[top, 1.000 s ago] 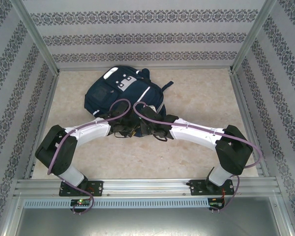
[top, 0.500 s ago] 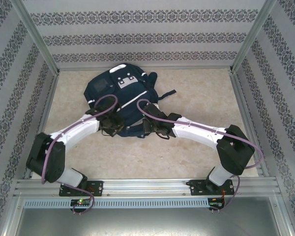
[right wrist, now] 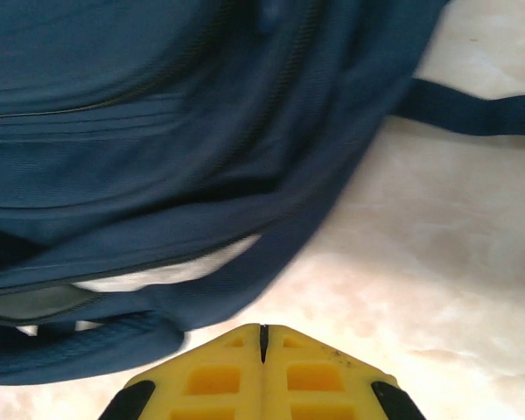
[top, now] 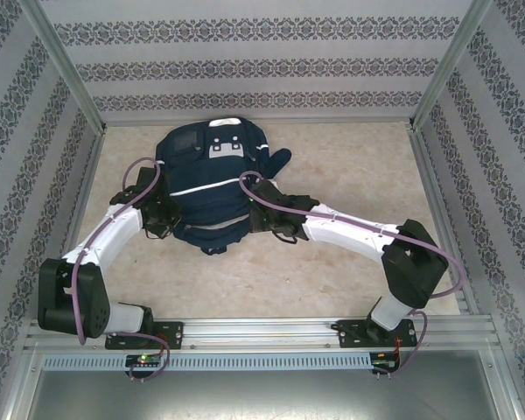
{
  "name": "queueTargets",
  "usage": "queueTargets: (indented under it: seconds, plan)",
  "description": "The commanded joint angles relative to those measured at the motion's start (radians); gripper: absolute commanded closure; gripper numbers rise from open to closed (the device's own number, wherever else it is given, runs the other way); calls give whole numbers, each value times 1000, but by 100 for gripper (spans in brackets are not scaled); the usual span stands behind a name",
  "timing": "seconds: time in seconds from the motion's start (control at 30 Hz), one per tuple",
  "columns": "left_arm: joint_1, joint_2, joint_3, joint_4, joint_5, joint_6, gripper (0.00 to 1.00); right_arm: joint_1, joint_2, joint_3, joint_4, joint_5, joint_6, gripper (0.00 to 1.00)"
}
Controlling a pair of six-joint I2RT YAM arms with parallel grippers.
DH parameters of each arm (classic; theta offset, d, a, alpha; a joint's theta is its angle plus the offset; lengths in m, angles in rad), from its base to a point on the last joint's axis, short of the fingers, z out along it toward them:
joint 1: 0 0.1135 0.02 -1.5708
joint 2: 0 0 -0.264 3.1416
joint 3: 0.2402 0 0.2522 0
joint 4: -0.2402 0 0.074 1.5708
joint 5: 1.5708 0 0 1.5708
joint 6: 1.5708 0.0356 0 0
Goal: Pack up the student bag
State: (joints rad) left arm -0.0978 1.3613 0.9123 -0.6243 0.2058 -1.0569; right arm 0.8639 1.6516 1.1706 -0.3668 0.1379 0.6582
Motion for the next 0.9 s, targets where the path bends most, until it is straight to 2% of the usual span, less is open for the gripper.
queueTargets:
  seconds: [0.0, 0.17, 0.37, 0.47, 0.57, 0.77, 0.87]
  plan:
    - [-50, 18, 19, 84, 118, 35, 100, 22, 30, 44, 6, -29, 8, 92]
    - [-187, 44, 30, 167, 171, 7, 100, 40, 36, 48, 28, -54, 41, 79]
    - [-303, 87, 68, 244, 199, -6, 100, 72, 21, 1, 109, -92, 116, 75]
    - [-320, 104, 68, 267, 213, -8, 100, 73, 10, -59, 179, -103, 175, 71]
    - [-321, 114, 65, 270, 223, -2, 100, 85, 7, -77, 180, -74, 194, 71]
    - [-321, 108, 54, 284, 236, 3, 100, 113, 70, -41, 159, -37, 196, 72]
    - [-321, 108, 54, 282, 241, 6, 100, 123, 103, -6, 142, -9, 197, 68]
